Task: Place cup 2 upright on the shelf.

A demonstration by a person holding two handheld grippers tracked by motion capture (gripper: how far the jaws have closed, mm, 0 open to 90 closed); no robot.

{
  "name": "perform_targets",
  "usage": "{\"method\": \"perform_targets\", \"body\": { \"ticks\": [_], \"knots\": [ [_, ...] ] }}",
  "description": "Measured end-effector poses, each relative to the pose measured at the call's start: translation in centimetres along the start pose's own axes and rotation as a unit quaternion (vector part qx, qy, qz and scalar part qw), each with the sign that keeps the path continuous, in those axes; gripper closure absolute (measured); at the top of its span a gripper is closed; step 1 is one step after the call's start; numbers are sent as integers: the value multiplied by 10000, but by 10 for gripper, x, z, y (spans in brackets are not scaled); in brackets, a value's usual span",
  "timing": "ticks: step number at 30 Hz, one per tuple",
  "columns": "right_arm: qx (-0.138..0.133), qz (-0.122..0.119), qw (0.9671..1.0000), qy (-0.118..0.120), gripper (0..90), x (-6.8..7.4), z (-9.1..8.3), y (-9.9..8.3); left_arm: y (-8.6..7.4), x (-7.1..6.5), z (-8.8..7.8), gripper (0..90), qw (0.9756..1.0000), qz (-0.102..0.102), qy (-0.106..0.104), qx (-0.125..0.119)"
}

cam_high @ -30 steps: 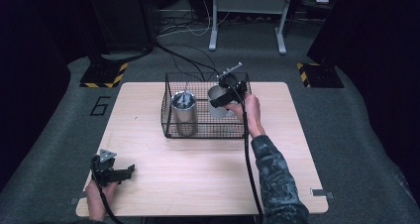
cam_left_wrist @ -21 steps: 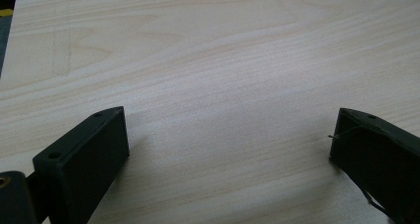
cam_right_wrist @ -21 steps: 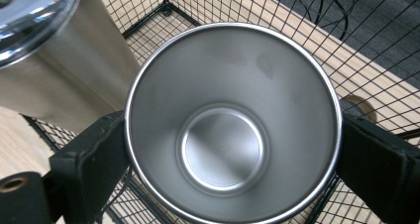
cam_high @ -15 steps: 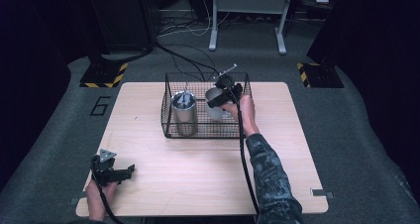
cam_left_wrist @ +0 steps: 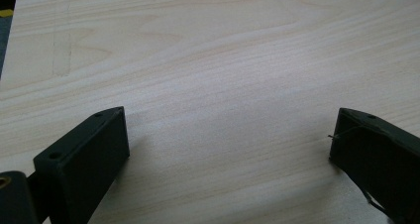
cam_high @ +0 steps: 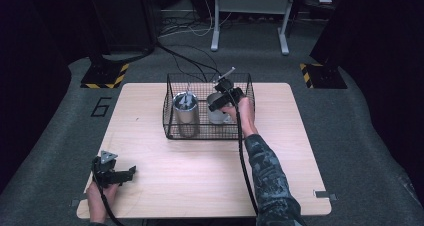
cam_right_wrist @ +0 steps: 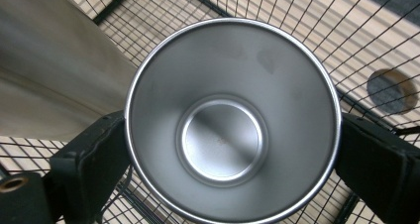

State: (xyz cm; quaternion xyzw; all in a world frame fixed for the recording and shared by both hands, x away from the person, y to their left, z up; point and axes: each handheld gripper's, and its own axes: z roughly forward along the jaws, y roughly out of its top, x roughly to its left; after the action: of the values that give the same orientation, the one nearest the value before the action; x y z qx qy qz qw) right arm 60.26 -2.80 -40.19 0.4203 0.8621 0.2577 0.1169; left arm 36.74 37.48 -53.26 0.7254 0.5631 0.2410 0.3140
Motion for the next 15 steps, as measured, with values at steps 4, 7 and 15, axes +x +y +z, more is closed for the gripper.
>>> {"method": "perform_targets", "body": {
  "ticks": [4, 7, 15],
  "knots": [
    [90, 2, 10000, 29, 58, -3, 6, -3, 0, 0, 0, 15, 10000, 0, 6, 8],
    [129, 12, 9999, 24, 58, -3, 9, -3, 0, 0, 0, 15, 10000, 30, 12, 0],
    [167, 129, 9998, -17, 56, 0, 12, -3, 0, 0, -1, 14, 10000, -3, -10, 41]
  ]
}}
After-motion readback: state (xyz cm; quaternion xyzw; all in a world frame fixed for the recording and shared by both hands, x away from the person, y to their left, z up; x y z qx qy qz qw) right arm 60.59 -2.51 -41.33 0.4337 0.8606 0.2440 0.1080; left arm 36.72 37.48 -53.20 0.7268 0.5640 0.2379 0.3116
